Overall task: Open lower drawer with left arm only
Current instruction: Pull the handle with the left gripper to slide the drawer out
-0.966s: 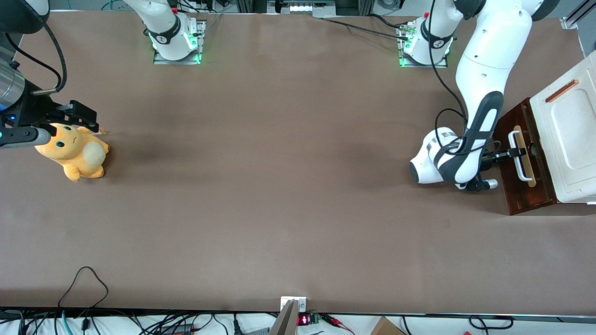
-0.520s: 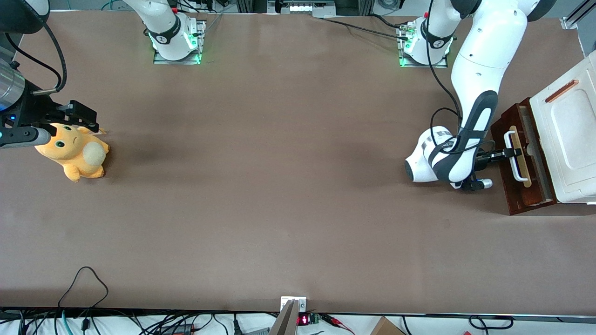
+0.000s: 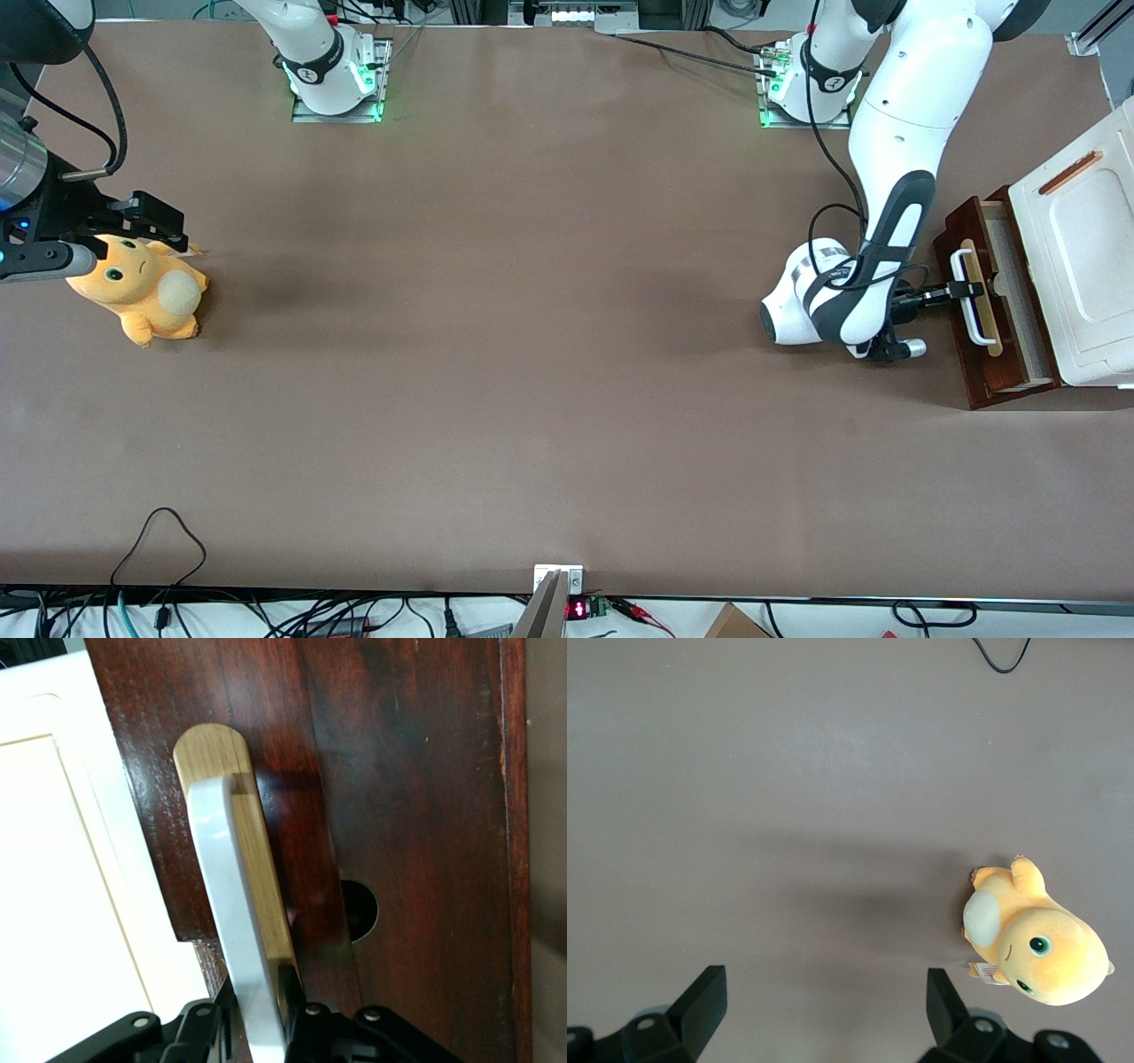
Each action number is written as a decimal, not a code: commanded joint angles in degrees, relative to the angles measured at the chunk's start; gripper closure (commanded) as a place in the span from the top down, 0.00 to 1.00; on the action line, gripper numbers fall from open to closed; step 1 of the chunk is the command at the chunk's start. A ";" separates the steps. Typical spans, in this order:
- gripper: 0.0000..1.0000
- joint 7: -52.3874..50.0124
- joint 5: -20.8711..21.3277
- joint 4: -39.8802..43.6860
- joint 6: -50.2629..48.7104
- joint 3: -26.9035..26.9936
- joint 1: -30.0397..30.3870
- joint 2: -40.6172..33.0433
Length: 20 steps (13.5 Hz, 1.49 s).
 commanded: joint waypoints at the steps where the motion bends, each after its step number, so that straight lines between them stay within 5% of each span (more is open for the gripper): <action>1: 0.17 0.00 -1.40 0.81 -1.81 0.11 -1.46 -0.30; 20: 0.17 -0.88 -5.18 2.13 -2.25 0.20 -4.80 0.50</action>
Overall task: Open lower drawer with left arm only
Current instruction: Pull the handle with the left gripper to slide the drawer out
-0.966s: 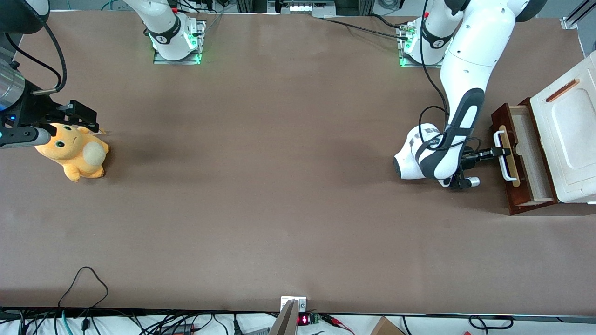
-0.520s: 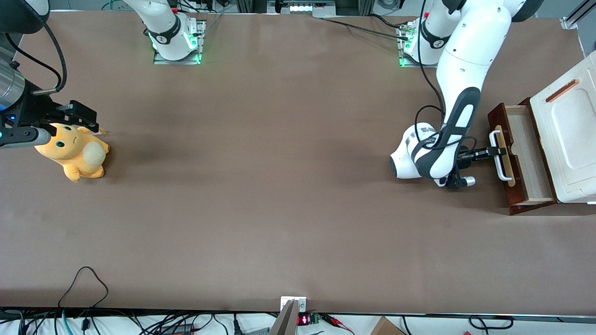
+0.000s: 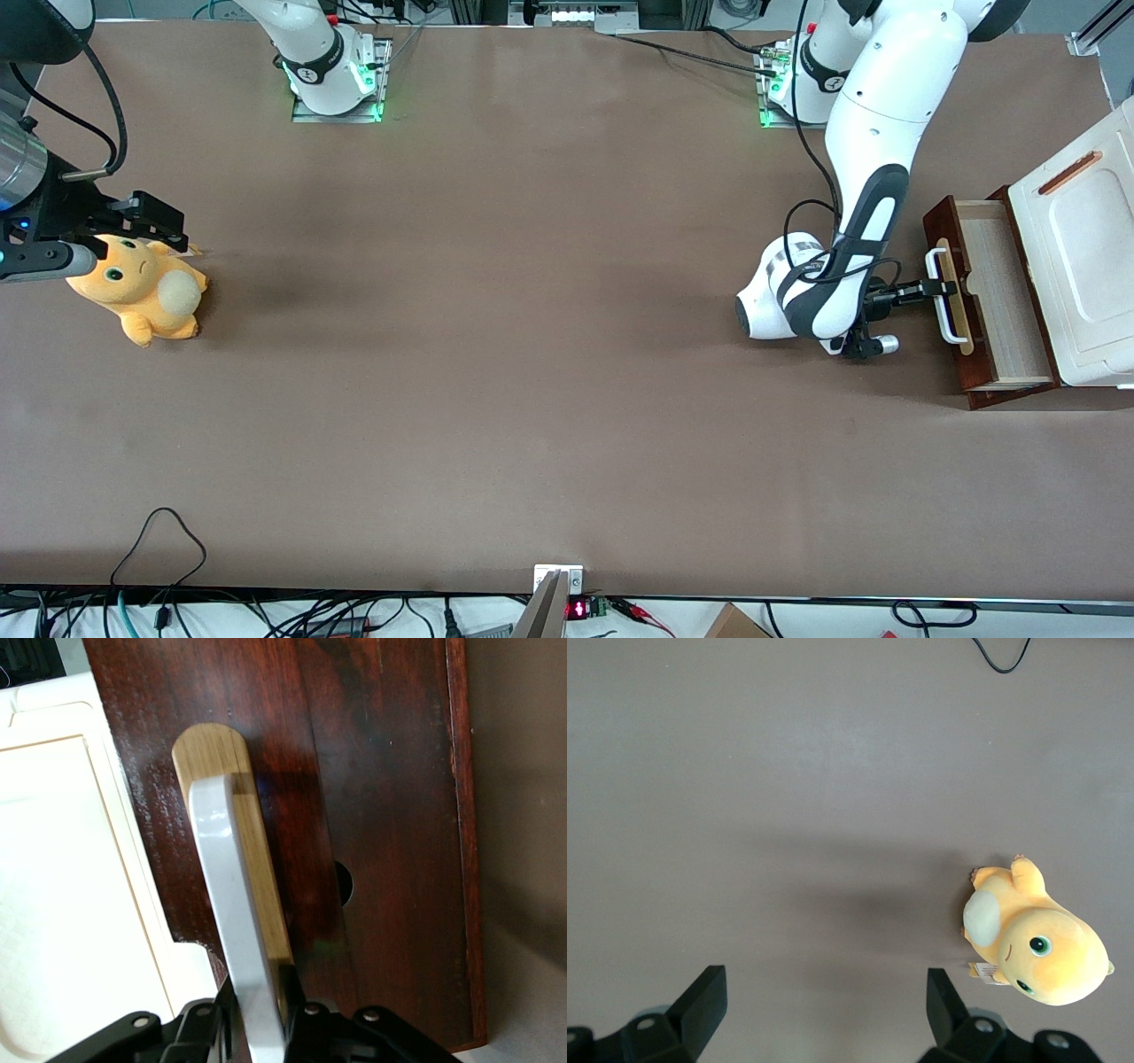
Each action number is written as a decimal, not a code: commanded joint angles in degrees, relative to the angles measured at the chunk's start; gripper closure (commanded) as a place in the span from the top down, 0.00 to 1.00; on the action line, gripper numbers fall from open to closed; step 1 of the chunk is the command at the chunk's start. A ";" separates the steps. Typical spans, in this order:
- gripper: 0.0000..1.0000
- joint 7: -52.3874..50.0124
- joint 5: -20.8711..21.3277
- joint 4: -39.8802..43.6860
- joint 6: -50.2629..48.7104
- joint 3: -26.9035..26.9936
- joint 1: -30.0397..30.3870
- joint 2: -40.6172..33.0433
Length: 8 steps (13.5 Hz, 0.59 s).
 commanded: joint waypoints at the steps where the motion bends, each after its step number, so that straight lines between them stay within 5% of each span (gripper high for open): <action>1: 0.17 -0.33 -1.83 1.32 -1.97 0.22 -1.35 0.53; 8: 0.17 -0.68 -2.97 1.41 -2.06 0.31 -2.59 0.53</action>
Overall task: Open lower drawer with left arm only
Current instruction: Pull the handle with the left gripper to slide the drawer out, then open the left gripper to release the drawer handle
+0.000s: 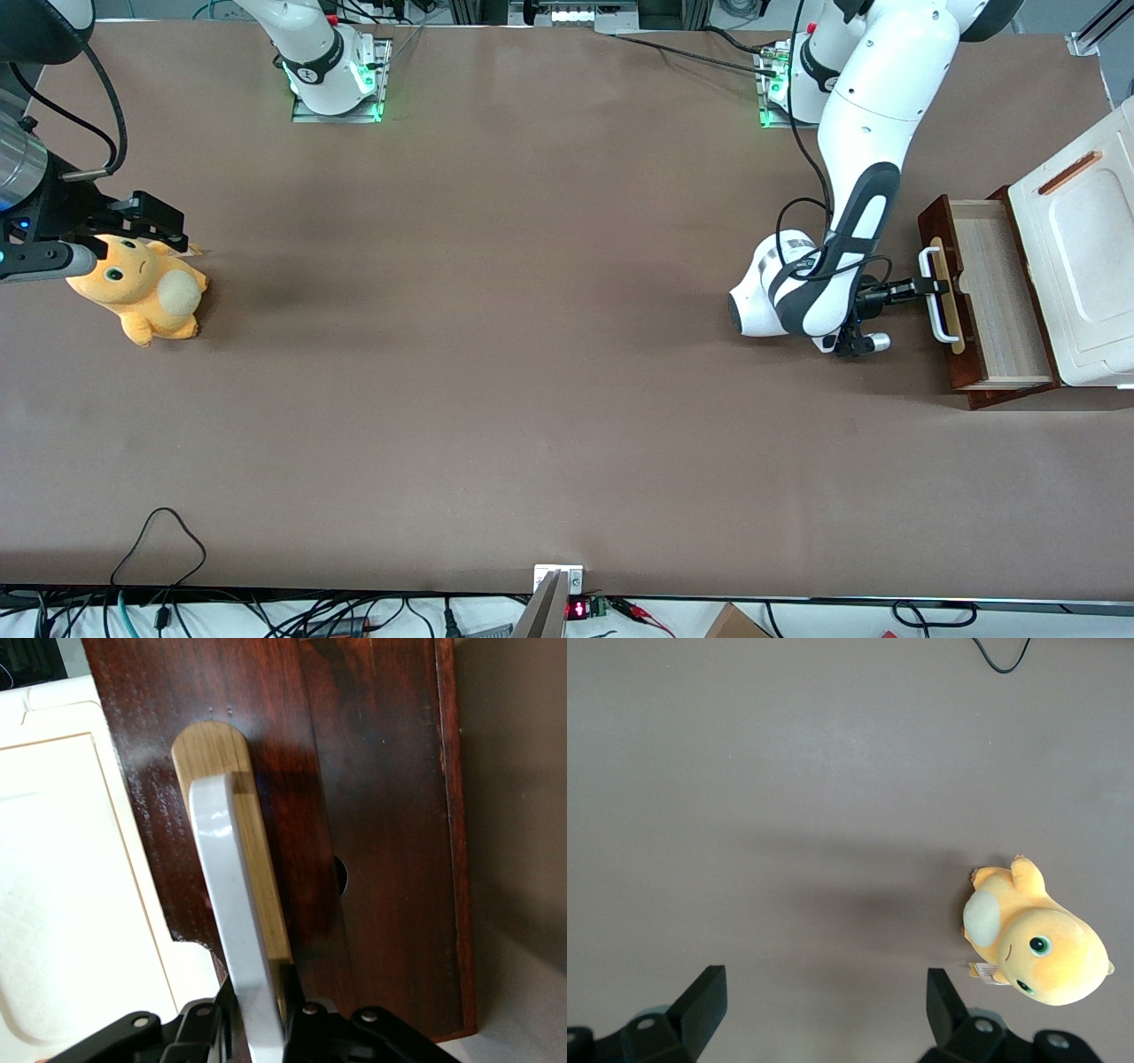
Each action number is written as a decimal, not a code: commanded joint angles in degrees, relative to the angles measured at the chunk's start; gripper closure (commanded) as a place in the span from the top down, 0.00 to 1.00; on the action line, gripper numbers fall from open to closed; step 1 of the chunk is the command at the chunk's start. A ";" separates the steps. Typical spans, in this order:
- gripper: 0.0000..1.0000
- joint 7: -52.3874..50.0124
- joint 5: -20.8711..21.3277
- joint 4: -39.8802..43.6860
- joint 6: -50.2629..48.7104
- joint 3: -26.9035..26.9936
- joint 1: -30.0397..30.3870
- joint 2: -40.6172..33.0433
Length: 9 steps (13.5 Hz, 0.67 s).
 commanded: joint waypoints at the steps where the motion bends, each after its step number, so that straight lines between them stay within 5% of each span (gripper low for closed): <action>1: 0.17 -0.08 -1.88 1.39 -1.72 0.31 -1.18 0.48; 7: 0.20 -0.87 -2.05 1.39 -2.07 0.31 -1.18 0.92; 8: 0.26 -0.87 -2.05 1.39 -2.07 0.31 -1.18 0.92; 9: 0.43 -0.79 -2.05 1.31 -2.07 0.31 -1.18 1.18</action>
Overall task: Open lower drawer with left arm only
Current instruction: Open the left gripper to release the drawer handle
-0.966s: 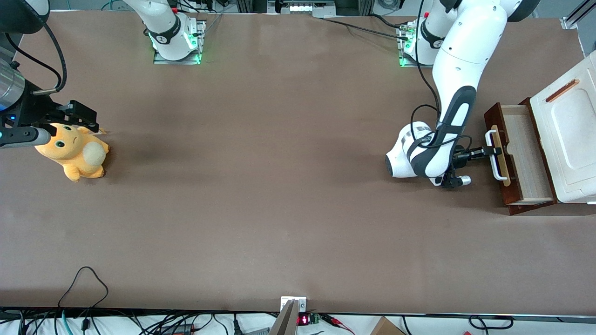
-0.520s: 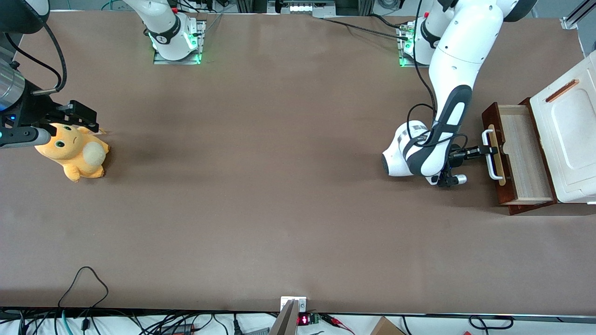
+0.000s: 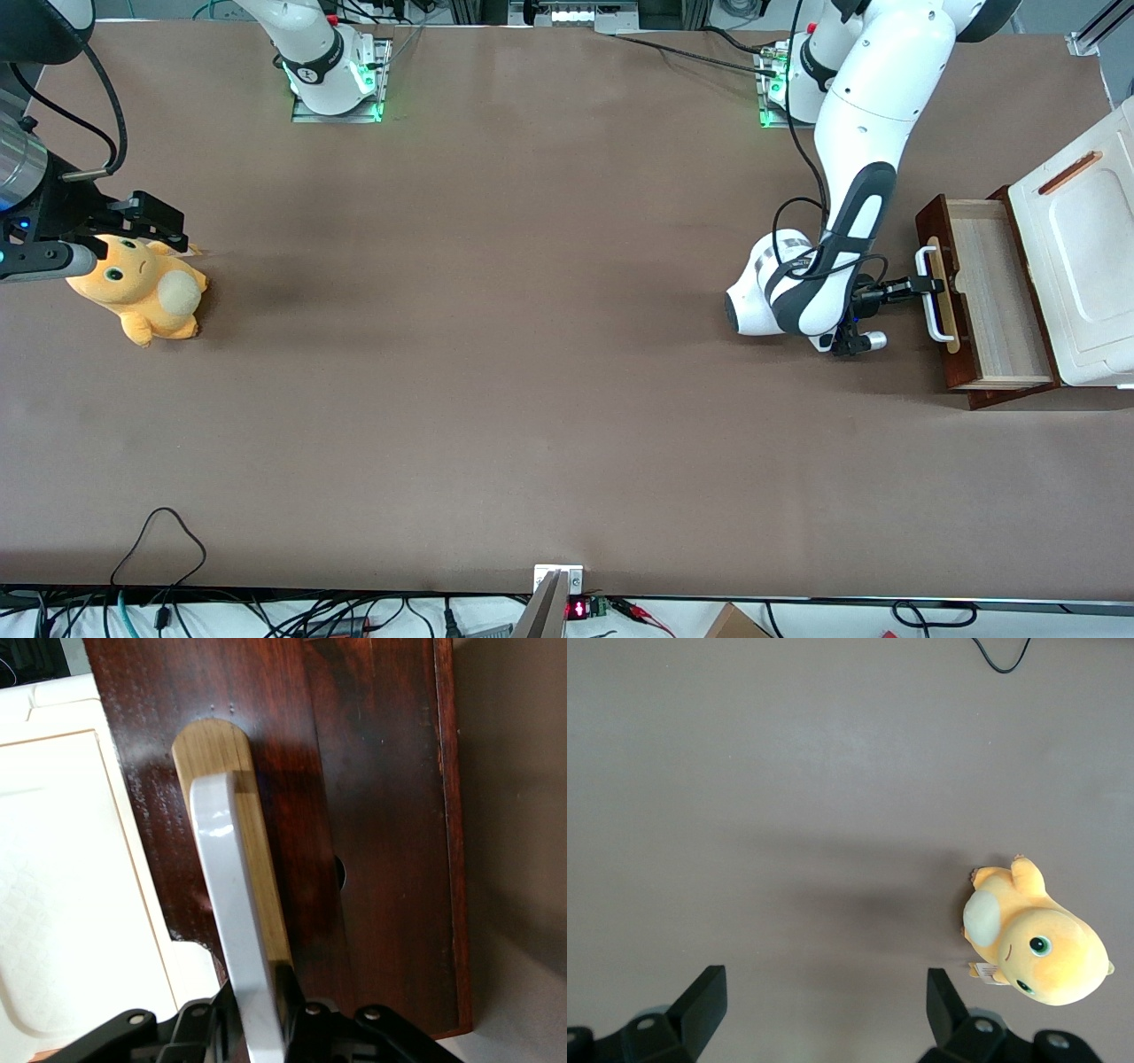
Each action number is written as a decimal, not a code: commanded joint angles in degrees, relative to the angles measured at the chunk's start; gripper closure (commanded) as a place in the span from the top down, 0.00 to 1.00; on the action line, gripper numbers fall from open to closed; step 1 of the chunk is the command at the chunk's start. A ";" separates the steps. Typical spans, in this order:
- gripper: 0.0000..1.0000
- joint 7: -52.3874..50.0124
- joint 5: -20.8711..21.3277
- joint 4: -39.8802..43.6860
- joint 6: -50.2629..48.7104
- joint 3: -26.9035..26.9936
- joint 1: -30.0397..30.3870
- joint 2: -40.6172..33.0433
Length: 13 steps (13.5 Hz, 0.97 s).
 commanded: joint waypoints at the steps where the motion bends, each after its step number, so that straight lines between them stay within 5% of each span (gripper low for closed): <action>1: 0.73 -0.09 -1.71 1.30 -1.88 0.33 -0.78 1.35; 2: 1.00 0.08 -1.71 1.30 -1.88 0.33 -0.78 1.62; 8: 1.00 0.52 -2.23 1.38 -1.88 0.24 -0.78 1.45; 13: 1.00 1.75 -7.76 5.68 -1.44 0.59 -0.78 1.09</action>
